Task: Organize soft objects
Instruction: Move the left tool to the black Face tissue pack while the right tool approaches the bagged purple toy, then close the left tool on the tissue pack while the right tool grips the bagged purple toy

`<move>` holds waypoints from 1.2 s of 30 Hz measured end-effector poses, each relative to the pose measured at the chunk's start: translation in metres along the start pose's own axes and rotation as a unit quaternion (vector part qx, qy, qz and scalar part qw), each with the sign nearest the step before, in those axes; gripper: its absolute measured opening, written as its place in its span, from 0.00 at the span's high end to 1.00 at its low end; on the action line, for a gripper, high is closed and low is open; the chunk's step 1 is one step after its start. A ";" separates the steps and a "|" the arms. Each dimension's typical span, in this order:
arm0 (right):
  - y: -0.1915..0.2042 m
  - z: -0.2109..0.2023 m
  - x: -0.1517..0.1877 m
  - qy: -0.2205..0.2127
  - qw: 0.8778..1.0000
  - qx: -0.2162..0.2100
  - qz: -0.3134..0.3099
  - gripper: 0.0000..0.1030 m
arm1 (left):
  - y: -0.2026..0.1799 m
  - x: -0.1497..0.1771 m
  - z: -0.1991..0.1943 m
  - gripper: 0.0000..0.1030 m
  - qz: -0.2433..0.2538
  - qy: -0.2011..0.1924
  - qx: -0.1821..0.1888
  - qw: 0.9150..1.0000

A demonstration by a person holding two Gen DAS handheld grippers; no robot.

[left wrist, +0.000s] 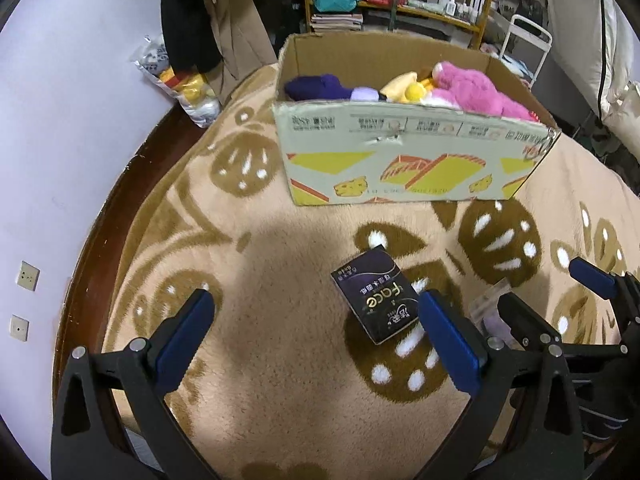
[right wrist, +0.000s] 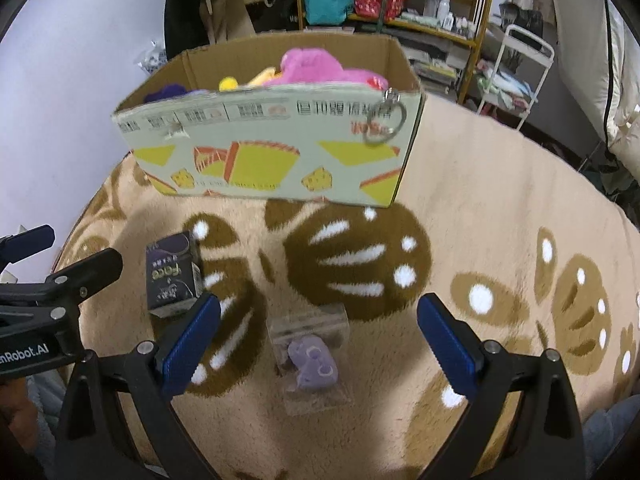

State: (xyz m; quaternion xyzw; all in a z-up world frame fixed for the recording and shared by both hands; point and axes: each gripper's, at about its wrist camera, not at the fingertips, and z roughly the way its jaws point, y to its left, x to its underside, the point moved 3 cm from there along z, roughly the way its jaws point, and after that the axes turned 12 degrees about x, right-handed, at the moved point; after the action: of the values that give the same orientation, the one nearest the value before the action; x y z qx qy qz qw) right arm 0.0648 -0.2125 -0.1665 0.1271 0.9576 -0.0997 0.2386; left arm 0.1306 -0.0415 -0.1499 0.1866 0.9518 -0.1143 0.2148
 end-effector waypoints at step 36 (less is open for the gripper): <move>0.022 0.056 0.028 0.143 0.989 0.005 -0.045 0.12 | 0.010 0.002 0.085 0.12 -0.048 0.079 0.060 0.994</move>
State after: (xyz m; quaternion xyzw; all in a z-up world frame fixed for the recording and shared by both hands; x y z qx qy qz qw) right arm 0.0711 -0.1998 -0.2313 0.0976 0.9861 -0.0963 0.0941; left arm 0.1640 -0.0574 -0.2275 0.1619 0.9651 -0.1663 0.1213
